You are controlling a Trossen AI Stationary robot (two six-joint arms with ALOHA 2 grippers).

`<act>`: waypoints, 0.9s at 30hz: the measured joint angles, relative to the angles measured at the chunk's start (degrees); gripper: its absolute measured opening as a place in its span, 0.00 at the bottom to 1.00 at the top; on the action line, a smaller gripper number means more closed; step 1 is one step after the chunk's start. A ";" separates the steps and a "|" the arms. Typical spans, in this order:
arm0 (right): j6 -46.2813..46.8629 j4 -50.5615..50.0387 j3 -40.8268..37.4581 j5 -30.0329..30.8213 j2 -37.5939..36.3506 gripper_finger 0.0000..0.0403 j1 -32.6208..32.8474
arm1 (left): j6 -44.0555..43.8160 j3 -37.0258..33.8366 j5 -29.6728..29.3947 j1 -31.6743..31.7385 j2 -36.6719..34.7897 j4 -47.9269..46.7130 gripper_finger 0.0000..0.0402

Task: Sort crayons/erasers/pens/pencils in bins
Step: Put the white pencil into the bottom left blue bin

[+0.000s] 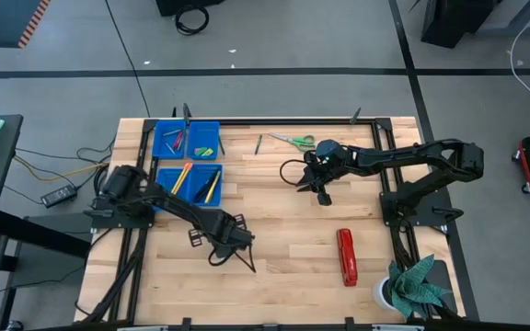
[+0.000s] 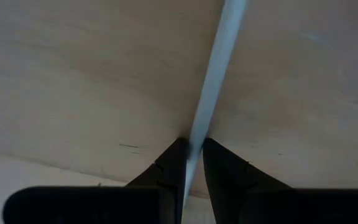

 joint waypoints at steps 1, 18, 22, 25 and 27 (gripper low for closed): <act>0.00 -0.02 0.00 0.01 0.00 0.22 -0.02 | 0.02 0.16 -0.18 -0.02 0.36 -0.10 0.16; 0.00 -0.16 0.00 0.01 0.01 0.22 -0.02 | -4.67 -0.27 -2.11 -0.94 -1.61 -0.21 0.09; 0.00 -0.14 0.00 -0.01 0.01 0.22 0.00 | -6.59 -0.27 -2.42 -2.10 -1.64 -1.04 0.10; 0.00 -0.14 0.00 0.01 0.02 0.22 -0.02 | -8.75 -0.24 -2.50 -2.98 -1.64 -1.52 0.10; 0.00 -0.12 0.00 -0.01 0.00 0.22 -0.01 | -11.73 -0.24 -2.53 -3.66 -1.64 -1.44 0.10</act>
